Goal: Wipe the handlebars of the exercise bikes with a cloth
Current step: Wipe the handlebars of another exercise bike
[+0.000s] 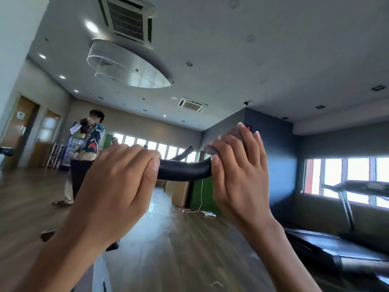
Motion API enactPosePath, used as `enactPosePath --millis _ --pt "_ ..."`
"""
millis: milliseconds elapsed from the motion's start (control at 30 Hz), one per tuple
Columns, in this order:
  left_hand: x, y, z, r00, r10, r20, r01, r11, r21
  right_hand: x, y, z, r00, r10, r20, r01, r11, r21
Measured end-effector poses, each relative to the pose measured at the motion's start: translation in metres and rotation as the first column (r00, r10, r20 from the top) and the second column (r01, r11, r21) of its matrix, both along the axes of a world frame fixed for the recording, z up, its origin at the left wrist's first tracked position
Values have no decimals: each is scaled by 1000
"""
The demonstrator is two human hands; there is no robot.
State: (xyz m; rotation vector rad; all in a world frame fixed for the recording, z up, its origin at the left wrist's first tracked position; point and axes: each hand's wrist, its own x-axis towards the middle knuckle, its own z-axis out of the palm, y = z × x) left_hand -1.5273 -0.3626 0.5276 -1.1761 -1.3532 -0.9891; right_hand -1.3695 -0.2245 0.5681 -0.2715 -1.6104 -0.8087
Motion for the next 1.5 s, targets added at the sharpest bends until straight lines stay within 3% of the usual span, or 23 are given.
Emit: enactPosePath --millis 133,200,300,400,467,533,600,667,733,833,900,933,967,1033,1067,1133,1267,1500 --pt "1 -2 0 1000 -16 7 16 1000 -23 10 -9 -3 974 -115 197 103 992 71" --pt "0 -4 0 1000 -23 1 23 999 -28 16 -9 8 982 -146 123 145 989 17" --pt "1 -4 0 1000 -18 -16 17 1000 -23 -11 -28 -4 999 -52 8 53 995 -81" --pt "0 -3 0 1000 -18 -25 17 1000 -19 -27 -39 -26 996 50 70 -47 998 -49" --pt "1 -1 0 999 -33 -15 32 999 -15 -20 -30 -26 996 26 87 -24 999 -29" --pt "3 3 -2 998 -62 5 62 998 2 -16 -24 -25 998 47 46 -42 995 -88" --pt "8 5 -5 992 -126 27 124 990 63 -19 -28 -30 984 179 22 -171 964 -204" --pt "18 6 -9 980 -197 31 191 972 139 -23 -36 -39 924 371 91 -332 898 -288" --pt "30 9 -15 979 -202 -4 201 968 153 -17 -38 -42 806 570 160 -487 792 -368" --pt "41 20 -20 997 -54 -47 58 993 99 -4 -34 -36 594 800 84 -657 543 -523" --pt "43 25 -19 998 42 -41 -37 993 110 5 -34 -32 508 860 48 -676 432 -597" --pt "44 27 -18 997 77 -32 -72 989 131 8 -31 -29 527 848 62 -666 457 -590" --pt "46 28 -17 994 111 -23 -106 982 155 12 -26 -26 622 775 111 -620 574 -535" --pt "55 32 -15 986 163 -41 -154 974 167 18 -8 -14 877 449 173 -384 869 -312" --pt "61 36 -14 984 167 -69 -155 976 150 19 0 -8 934 319 163 -276 931 -239" --pt "71 42 -10 987 143 -78 -135 986 97 21 9 0 961 235 148 -204 959 -196" --pt "81 55 -2 981 184 68 -191 975 114 19 14 3 971 210 111 -188 965 -182" --pt "25 46 -22 937 349 -11 -333 901 278 17 14 -1 983 174 53 -167 978 -123"
